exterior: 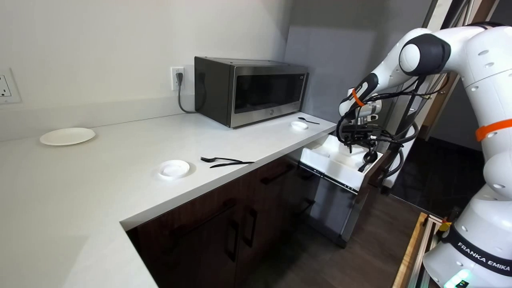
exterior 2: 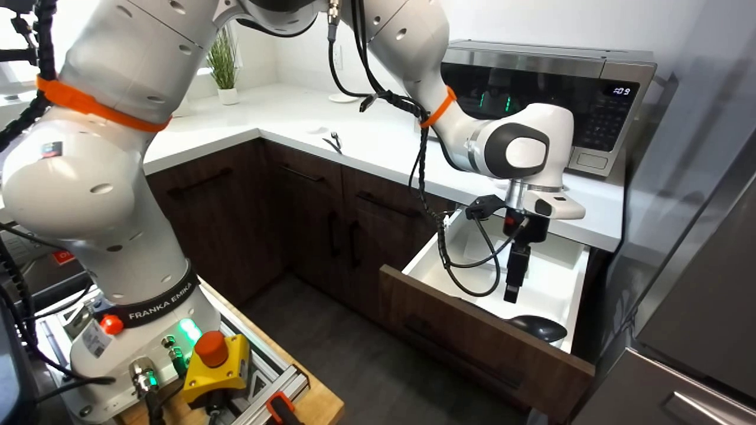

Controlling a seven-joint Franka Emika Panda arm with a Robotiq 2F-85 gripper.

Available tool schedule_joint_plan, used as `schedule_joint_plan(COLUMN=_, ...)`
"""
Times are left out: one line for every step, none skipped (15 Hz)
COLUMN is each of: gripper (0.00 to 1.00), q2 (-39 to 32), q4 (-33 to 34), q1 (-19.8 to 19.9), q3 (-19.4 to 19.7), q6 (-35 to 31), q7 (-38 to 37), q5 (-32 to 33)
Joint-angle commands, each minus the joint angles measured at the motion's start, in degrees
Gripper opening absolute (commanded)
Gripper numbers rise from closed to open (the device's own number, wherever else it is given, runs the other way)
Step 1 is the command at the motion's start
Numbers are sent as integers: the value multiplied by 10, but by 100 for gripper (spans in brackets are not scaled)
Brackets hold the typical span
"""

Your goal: Open the top drawer then remove the spoon inside

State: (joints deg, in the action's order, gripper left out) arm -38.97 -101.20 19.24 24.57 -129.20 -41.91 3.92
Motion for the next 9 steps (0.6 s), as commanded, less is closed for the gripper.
schedule_joint_plan(gripper=100, q2=-35, q4=39, q1=13, q3=-4, q6=8, q7=9, q5=-20)
schedule_joint_plan(gripper=100, q2=-43, q4=49, q1=18, q3=-4, q6=11, q7=11, q5=-23)
schedule_joint_plan(gripper=100, q2=-50, q4=60, q1=21, q3=-3, q6=12, q7=9, q5=-25)
schedule_joint_plan(gripper=100, q2=-56, q4=69, q1=25, q3=-3, q6=12, q7=8, q5=-30)
schedule_joint_plan(gripper=99, q2=-62, q4=80, q1=29, q3=-3, q6=13, q7=4, q5=-35)
schedule_joint_plan(gripper=98, q2=-68, q4=92, q1=32, q3=-3, q6=18, q7=2, q5=-39)
schedule_joint_plan(gripper=98, q2=-77, q4=101, q1=33, q3=-1, q6=14, q7=-5, q5=-41)
schedule_joint_plan(gripper=97, q2=-84, q4=112, q1=35, q3=0, q6=14, q7=-10, q5=-43)
schedule_joint_plan(gripper=96, q2=-92, q4=122, q1=36, q3=1, q6=16, q7=-12, q5=-43)
